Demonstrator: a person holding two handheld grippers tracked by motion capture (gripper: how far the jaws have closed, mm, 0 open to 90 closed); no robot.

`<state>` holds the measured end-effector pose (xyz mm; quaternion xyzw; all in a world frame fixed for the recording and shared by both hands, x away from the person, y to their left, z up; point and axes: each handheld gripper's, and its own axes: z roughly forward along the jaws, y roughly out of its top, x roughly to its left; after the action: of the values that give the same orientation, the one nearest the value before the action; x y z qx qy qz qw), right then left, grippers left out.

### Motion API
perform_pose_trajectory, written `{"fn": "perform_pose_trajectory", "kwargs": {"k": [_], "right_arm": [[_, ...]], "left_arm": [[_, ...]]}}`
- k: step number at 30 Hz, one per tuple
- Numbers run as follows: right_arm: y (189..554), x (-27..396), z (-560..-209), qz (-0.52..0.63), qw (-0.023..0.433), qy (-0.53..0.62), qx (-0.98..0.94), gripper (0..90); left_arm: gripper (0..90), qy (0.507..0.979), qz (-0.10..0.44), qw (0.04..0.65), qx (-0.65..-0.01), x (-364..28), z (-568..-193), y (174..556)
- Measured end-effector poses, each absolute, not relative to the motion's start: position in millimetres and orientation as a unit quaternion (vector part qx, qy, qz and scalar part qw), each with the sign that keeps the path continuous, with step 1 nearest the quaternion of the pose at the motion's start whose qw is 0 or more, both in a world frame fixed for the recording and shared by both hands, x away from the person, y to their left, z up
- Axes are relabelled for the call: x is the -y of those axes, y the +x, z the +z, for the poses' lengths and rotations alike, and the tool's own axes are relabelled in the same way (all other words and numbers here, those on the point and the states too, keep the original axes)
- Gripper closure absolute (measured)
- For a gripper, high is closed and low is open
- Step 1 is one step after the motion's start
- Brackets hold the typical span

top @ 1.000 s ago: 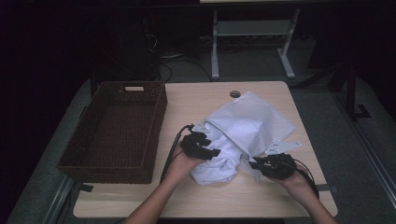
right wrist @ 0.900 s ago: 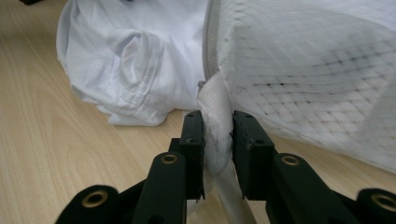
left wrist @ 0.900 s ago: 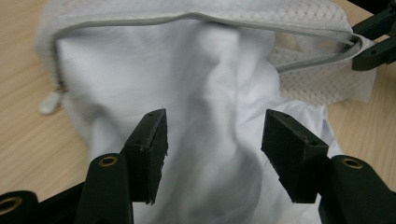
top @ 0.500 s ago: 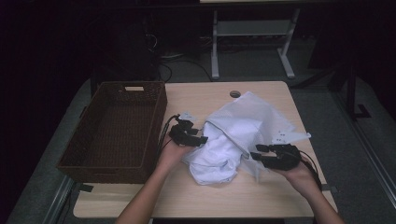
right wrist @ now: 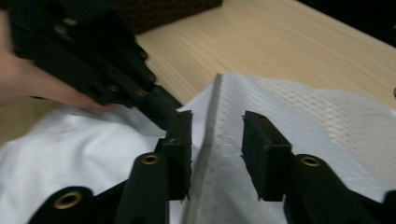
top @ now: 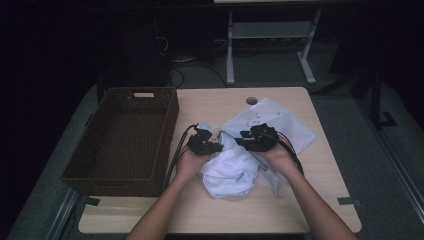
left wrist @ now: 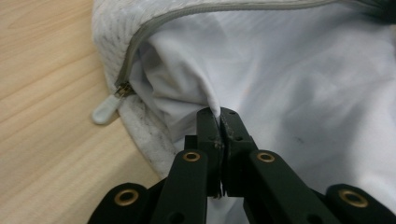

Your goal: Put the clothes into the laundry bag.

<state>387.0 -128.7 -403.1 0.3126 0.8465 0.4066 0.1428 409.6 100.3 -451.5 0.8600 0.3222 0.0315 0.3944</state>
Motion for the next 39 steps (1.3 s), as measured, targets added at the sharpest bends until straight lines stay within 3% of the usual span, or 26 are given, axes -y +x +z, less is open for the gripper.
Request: {"fn": "perform_pose_trajectory", "kwargs": {"k": [6,15,19,23,28,30,33,39], "right_arm": [[387.3,138.5,-412.0,0.396,0.139,0.326,-0.847,84.4],[360.6,145.4,-397.0,0.452,0.093,0.297,-0.836,86.4],[351.8,144.6,-392.7,0.453,0.100,0.285,-0.839,86.3],[353.6,154.4,-394.1,0.456,0.106,0.296,-0.833,86.1],[354.1,166.4,-392.8,0.459,0.116,0.309,-0.825,85.5],[353.8,169.6,-391.8,0.458,0.120,0.311,-0.824,85.5],[353.7,173.0,-391.9,0.456,0.124,0.315,-0.823,85.4],[353.3,172.8,-392.9,0.457,0.121,0.315,-0.823,85.5]], "left_arm": [[89.2,0.863,0.041,0.401,-0.305,-90.4,-444.7,398.1],[89.6,0.857,0.045,0.418,-0.297,-62.4,-444.4,401.4],[87.7,0.860,0.044,0.419,-0.289,-58.1,-444.6,399.0],[73.3,0.859,0.042,0.418,-0.293,-69.2,-438.3,394.1],[45.6,0.862,0.025,0.407,-0.300,-85.4,-431.9,388.1],[35.8,0.866,-0.007,0.400,-0.301,-92.2,-430.6,382.6],[33.9,0.868,-0.010,0.403,-0.291,-93.4,-428.0,373.6],[29.2,0.896,-0.008,0.349,-0.274,-77.7,-451.1,373.6]]}}
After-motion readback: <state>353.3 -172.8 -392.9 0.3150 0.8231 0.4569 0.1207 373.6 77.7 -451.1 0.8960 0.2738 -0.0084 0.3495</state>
